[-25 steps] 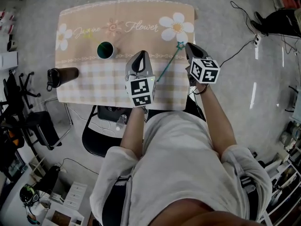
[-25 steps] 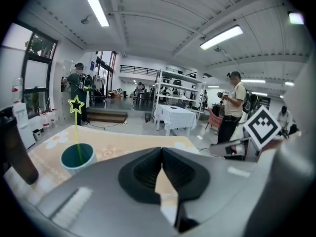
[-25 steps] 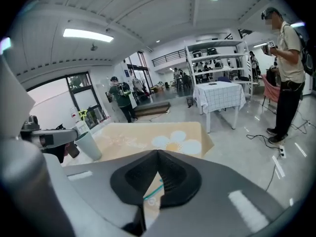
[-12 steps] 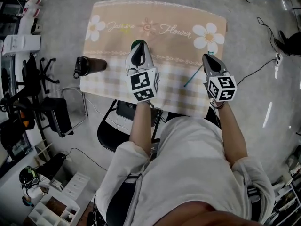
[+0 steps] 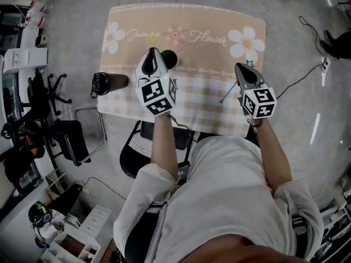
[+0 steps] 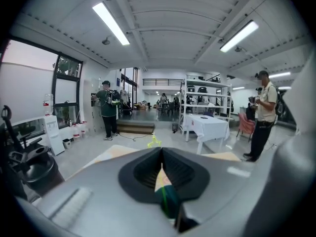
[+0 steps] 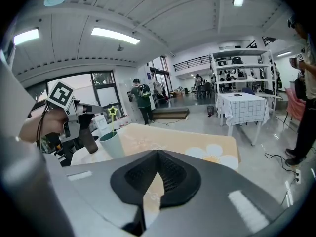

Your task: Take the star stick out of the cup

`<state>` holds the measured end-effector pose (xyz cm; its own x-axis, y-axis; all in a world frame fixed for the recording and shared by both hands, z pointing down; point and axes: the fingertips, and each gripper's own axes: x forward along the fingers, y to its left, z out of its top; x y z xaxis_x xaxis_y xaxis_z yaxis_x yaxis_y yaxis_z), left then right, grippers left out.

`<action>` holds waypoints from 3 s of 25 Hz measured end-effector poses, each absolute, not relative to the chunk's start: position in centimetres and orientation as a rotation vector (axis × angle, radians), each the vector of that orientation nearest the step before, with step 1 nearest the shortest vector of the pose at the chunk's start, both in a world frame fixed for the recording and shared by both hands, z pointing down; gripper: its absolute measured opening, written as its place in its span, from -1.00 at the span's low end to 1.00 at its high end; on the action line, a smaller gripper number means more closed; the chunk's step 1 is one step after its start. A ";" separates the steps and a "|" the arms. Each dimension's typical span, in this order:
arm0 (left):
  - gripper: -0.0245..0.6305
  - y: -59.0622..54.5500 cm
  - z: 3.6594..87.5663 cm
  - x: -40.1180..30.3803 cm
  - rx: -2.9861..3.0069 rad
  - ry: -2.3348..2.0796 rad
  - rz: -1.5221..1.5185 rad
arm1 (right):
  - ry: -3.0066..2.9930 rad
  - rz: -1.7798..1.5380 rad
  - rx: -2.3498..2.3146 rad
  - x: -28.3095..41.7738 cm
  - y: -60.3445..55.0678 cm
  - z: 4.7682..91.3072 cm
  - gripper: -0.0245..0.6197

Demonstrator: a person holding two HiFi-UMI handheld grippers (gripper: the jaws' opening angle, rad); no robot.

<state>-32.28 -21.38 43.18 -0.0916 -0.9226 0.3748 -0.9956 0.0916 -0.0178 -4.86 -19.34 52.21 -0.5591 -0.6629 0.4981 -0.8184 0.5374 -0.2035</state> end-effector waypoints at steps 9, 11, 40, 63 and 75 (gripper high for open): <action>-0.18 -24.7 45.2 -33.6 1.934 -1.935 0.368 | -2.377 0.610 1.247 -4.5 -19.3 52.7 -0.93; -0.18 -25.3 45.4 -33.7 1.948 -1.930 0.378 | -2.371 0.615 1.257 -4.3 -19.2 52.9 -0.93; -0.89 -16.7 33.4 -20.9 2.279 -2.316 0.533 | -2.498 0.621 1.229 1.8 -16.0 50.9 -0.93; -0.88 -12.4 52.1 -1.3 2.556 -1.844 1.318 | -2.392 0.716 1.353 13.8 -8.9 53.7 -0.93; -0.81 -11.8 56.4 4.7 2.583 -1.615 1.326 | -2.339 0.732 1.381 17.0 -6.5 54.8 -0.93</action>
